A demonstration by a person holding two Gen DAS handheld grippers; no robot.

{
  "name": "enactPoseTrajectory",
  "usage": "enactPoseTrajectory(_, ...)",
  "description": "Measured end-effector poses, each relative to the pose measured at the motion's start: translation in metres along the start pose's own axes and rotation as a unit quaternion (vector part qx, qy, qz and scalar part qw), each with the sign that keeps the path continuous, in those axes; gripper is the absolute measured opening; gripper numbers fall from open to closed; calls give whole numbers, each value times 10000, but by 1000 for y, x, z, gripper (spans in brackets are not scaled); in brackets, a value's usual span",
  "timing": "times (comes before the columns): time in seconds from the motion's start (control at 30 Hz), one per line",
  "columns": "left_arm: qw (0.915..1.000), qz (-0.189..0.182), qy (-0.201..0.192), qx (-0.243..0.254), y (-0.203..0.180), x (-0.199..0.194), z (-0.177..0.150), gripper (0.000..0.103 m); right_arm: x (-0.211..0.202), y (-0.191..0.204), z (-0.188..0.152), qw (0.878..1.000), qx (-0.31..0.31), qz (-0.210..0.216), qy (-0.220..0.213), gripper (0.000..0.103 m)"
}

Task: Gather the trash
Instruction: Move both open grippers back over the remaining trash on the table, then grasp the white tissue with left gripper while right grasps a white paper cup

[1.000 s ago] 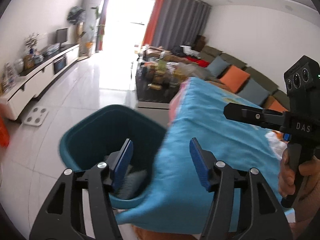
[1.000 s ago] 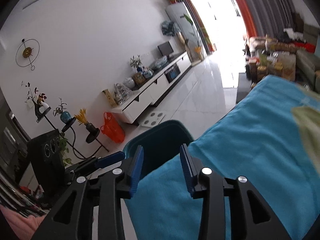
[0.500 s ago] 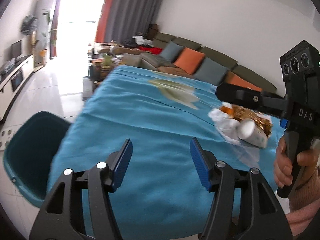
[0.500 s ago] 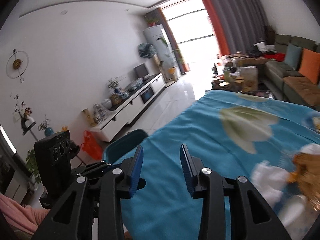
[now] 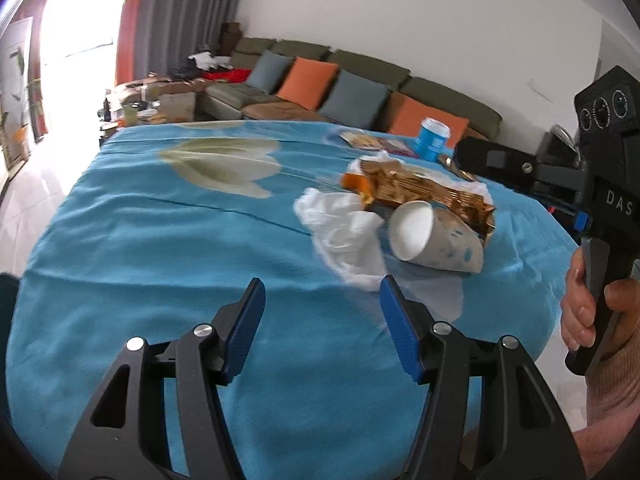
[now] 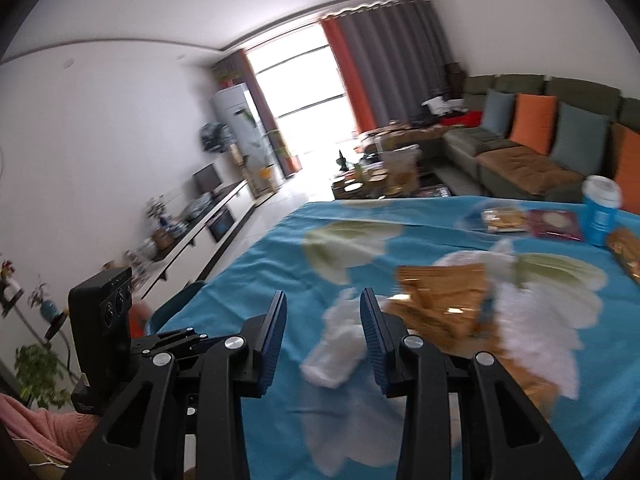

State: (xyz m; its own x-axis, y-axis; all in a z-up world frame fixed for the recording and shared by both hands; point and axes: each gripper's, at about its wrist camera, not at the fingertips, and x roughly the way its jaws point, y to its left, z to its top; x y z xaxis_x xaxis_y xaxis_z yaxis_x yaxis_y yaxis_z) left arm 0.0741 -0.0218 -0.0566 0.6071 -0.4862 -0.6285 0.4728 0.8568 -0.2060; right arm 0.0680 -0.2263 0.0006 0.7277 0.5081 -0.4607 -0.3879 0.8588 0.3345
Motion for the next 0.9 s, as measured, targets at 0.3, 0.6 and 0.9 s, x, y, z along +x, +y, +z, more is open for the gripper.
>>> enactPoseTrajectory(0.3,9992,-67,385,50,-14,39,20,58,-33,-45,-3,9980,312,-468,-270,36)
enactPoseTrajectory(0.6,9969,-3,791,-44,-12,64,22,43,-19,-50,-2,9988,240,-397,-132,38)
enactPoseTrajectory(0.9,9963,-176,822,-186,-7,61,18,4,2,-41,0,9995,97,-287,49,38)
